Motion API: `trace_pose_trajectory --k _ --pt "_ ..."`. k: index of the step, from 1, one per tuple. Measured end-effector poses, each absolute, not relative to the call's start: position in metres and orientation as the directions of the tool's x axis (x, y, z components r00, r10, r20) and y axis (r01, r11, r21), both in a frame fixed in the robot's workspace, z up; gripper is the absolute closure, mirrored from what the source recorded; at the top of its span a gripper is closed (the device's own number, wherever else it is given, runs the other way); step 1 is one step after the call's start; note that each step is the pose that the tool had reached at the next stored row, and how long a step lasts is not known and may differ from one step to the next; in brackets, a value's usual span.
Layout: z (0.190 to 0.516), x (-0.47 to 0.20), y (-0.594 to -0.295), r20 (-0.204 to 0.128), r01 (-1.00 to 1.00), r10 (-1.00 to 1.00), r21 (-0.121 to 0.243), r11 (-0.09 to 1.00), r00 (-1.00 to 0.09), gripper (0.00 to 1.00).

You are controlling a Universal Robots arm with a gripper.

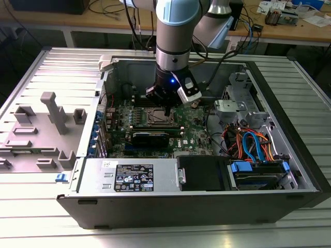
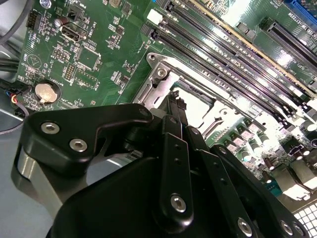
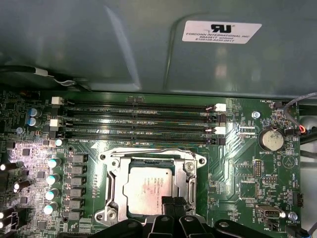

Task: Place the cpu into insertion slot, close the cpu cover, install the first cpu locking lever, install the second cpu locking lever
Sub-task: 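Install the second cpu locking lever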

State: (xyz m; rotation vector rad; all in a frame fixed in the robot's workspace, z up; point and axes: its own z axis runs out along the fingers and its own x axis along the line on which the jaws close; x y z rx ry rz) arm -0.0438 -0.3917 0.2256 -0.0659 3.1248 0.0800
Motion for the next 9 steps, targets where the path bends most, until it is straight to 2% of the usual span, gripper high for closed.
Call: trace_pose_trajectory --k 9 --pt "0.2258 -0.0438 -0.3931 -0.016 -0.043 -0.042 0.049 0.998 -0.999 0.89"
